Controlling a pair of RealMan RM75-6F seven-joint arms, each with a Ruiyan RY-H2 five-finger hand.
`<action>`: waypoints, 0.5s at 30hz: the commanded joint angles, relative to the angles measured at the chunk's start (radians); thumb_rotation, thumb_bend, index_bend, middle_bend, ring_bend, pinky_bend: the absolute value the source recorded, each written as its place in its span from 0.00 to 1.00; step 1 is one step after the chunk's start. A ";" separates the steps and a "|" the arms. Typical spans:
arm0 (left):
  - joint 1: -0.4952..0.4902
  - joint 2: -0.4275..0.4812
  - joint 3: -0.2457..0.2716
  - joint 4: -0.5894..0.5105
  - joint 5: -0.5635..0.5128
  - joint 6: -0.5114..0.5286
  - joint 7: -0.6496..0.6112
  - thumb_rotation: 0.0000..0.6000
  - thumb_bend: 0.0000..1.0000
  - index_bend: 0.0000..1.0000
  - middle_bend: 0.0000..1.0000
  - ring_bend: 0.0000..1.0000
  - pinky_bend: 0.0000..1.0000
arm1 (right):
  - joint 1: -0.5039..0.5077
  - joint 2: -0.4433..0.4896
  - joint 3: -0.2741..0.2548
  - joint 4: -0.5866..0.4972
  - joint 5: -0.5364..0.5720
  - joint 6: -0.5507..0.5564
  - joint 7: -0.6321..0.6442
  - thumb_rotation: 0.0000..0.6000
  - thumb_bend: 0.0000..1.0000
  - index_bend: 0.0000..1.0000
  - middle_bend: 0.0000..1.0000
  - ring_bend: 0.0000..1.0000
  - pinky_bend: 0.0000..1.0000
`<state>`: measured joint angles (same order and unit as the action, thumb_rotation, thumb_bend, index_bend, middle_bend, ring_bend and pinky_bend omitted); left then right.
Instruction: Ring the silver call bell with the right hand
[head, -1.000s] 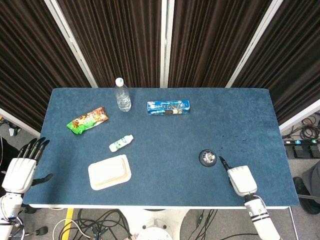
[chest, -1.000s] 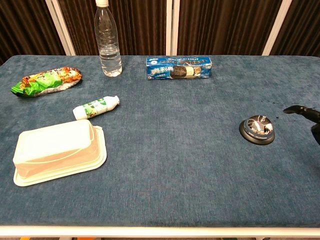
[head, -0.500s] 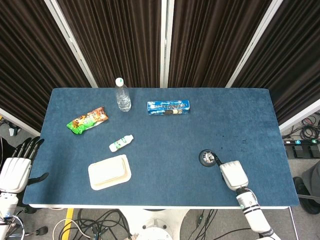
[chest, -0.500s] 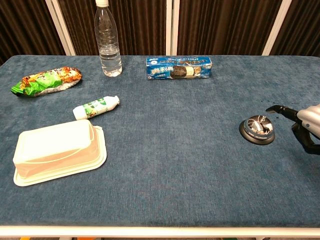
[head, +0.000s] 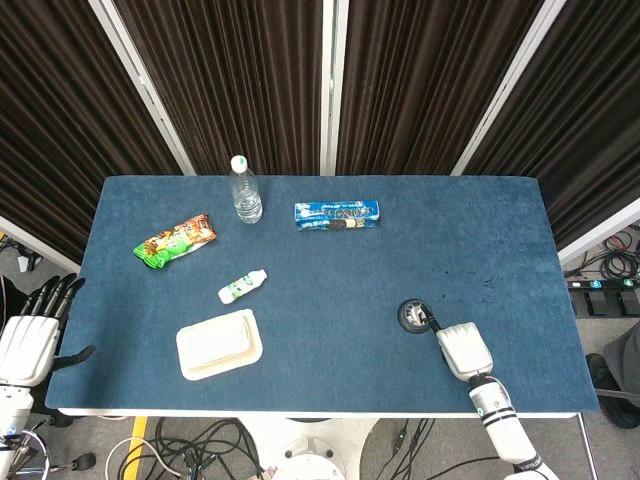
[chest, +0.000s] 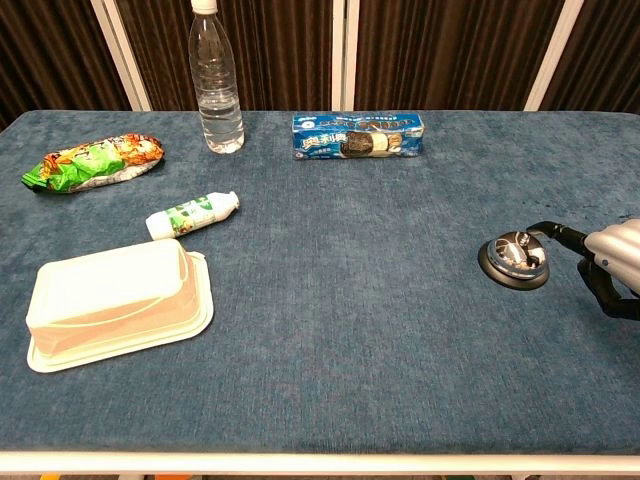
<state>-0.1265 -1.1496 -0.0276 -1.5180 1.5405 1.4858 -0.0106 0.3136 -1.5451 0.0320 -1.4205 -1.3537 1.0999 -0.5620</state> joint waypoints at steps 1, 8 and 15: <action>0.000 0.002 -0.001 0.000 0.000 0.001 0.000 1.00 0.02 0.07 0.04 0.00 0.15 | 0.004 -0.001 0.000 -0.006 -0.004 0.010 0.002 1.00 1.00 0.08 0.91 0.84 0.78; -0.002 0.002 -0.002 -0.005 0.003 0.000 0.001 1.00 0.02 0.07 0.04 0.00 0.15 | -0.004 0.035 0.008 -0.059 -0.059 0.094 0.026 1.00 1.00 0.08 0.91 0.84 0.78; -0.003 0.002 -0.002 -0.005 0.001 -0.004 0.003 1.00 0.02 0.07 0.04 0.00 0.15 | 0.003 0.029 -0.005 -0.045 -0.017 0.048 0.020 1.00 1.00 0.08 0.91 0.84 0.78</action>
<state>-0.1296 -1.1480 -0.0295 -1.5229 1.5417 1.4819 -0.0071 0.3143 -1.5124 0.0296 -1.4715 -1.3798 1.1566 -0.5415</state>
